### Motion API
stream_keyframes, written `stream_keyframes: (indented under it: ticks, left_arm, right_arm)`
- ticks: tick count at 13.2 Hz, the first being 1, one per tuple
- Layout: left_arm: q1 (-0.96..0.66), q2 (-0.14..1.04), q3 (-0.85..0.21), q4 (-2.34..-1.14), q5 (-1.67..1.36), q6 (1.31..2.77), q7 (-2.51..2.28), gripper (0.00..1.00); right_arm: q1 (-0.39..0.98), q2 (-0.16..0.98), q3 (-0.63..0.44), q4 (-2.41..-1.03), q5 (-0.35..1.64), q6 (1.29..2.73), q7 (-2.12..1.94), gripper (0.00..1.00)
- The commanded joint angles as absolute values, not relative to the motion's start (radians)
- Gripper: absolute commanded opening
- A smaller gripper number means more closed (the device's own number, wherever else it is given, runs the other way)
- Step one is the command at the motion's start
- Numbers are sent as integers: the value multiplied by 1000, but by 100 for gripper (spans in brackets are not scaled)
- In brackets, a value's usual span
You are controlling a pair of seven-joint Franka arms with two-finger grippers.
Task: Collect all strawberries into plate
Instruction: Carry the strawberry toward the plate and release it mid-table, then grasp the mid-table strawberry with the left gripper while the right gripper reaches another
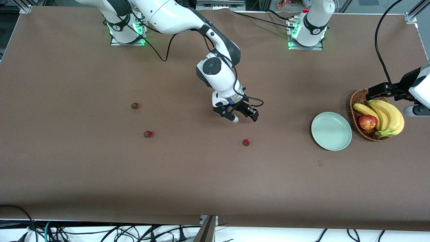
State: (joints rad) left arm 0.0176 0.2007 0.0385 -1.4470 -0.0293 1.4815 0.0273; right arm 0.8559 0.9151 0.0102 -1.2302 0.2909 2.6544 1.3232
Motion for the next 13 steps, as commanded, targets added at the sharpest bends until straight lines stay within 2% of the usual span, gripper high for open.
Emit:
stream_keyframes:
  ticks: [1,3,4,5,7,10,13]
  left_arm:
    - [3,277,31,-1420,-34,1473,43,100]
    - [-12,314,25,-1420,-73,1491,29,100]
    - [-27,359,25,-1420,-125,1535,28,100]
    - [-56,398,25,-1420,-149,1601,26,100]
    - [-141,481,25,-1420,-153,1743,5,100]
    - [-245,587,25,-1420,-155,1896,-110,100]
    - [-337,695,25,-1420,-153,2069,-191,100]
  right_arm:
    - [796,881,15,-1200,304,2492,1257,74]
    - [738,838,9,-1200,298,2323,1075,84]
    - [718,816,5,-1203,292,2237,936,89]
    - [701,786,-23,-1213,293,2147,814,98]
    - [699,740,-119,-1261,288,1978,619,99]
    - [701,672,-207,-1409,214,1925,426,99]
    - [699,576,-251,-1633,88,2001,339,99]
